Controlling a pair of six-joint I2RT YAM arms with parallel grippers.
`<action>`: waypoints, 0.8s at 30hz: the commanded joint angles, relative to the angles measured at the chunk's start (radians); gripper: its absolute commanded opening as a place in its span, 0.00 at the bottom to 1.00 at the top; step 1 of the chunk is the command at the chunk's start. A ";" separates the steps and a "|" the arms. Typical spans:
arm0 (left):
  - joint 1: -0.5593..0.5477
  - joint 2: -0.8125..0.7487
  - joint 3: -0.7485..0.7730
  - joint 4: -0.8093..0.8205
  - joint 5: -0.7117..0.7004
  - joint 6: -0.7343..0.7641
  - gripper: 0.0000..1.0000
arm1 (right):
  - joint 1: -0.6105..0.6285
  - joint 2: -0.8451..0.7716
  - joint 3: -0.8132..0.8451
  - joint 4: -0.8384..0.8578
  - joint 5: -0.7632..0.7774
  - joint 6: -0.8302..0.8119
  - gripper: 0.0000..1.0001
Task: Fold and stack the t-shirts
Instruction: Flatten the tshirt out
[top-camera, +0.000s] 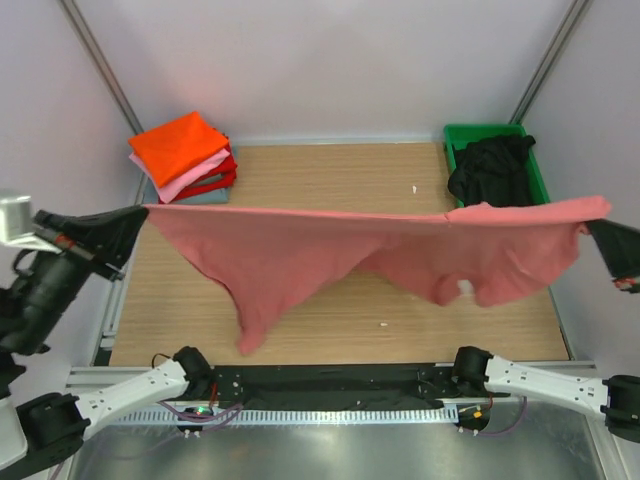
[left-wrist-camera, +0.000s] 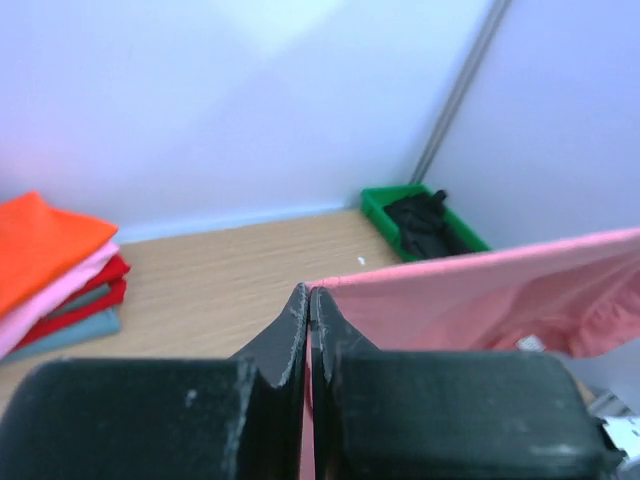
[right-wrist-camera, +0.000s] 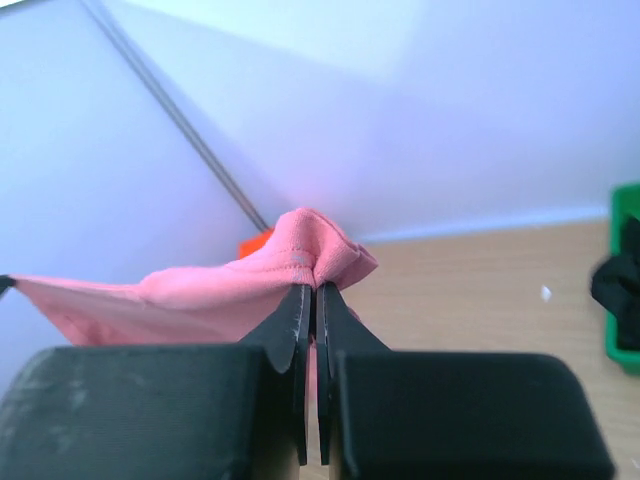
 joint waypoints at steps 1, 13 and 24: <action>0.021 -0.012 0.110 -0.010 0.111 0.116 0.00 | -0.006 -0.002 0.056 0.127 -0.166 -0.167 0.01; 0.159 0.066 0.270 0.014 0.219 0.173 0.00 | -0.055 0.212 0.237 0.179 -0.113 -0.398 0.01; 0.160 0.189 -0.207 0.279 0.013 0.205 0.00 | 0.244 0.341 -0.365 1.103 0.418 -1.154 0.01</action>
